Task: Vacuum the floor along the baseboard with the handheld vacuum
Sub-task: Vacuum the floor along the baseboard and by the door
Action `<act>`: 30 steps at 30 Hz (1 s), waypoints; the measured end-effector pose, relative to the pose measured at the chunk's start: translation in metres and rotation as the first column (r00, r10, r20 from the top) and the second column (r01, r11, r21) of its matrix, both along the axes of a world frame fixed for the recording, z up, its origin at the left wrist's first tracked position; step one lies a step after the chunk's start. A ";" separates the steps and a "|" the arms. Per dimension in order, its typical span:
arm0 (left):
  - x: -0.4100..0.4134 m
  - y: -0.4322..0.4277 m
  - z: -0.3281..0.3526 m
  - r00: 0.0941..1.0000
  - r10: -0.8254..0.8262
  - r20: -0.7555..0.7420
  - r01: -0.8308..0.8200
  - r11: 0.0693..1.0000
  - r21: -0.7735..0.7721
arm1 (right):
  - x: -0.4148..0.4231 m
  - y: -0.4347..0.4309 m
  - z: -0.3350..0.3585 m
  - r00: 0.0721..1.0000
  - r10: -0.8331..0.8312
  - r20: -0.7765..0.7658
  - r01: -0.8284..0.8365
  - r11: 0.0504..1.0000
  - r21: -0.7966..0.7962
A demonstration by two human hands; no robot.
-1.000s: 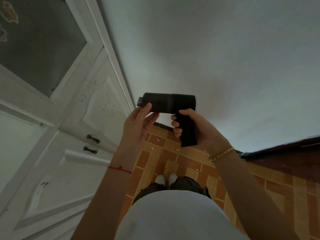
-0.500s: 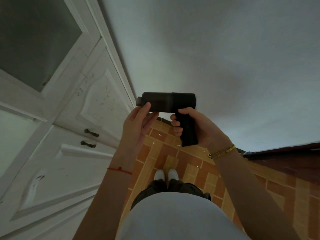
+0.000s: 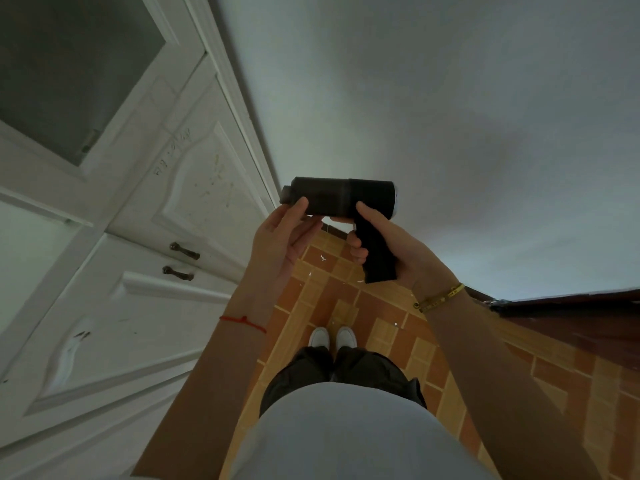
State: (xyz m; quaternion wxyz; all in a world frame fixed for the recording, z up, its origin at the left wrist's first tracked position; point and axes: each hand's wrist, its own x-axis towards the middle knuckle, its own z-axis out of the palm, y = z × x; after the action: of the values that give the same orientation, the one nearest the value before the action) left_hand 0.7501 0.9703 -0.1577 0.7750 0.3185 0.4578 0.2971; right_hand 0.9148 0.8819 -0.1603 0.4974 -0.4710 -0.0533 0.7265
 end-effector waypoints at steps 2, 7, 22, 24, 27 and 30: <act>0.002 0.007 -0.015 0.999 -0.031 -0.025 0.030 0.999 -0.012 | 0.000 0.005 -0.015 0.999 -0.015 0.031 0.016 1.000 -0.013; 0.009 0.024 -0.077 0.992 -0.081 -0.094 0.072 0.993 -0.092 | 0.006 0.018 -0.074 0.990 -0.067 0.122 0.075 0.995 -0.063; 0.013 0.068 -0.397 0.925 -0.217 -0.311 0.188 0.975 -0.121 | 0.015 0.056 -0.369 0.911 -0.124 0.394 0.201 0.966 -0.161; 0.011 0.072 -0.447 0.902 -0.237 -0.361 0.226 0.971 -0.074 | 0.019 0.056 -0.417 0.904 -0.130 0.407 0.202 0.970 -0.138; 0.007 0.081 -0.523 0.860 -0.238 -0.453 0.274 0.962 0.016 | 0.025 0.056 -0.489 0.890 -0.138 0.435 0.214 0.968 -0.129; 0.004 0.092 -0.600 0.804 -0.210 -0.556 0.327 0.938 0.119 | 0.032 0.061 -0.563 0.866 -0.152 0.476 0.226 0.969 -0.101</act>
State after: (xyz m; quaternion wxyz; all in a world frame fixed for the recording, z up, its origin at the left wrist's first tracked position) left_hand 0.7544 1.0624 -0.7573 0.6129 0.5297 0.5717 0.1297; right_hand 0.9472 0.9428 -0.7235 0.5012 -0.6710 -0.0683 0.5421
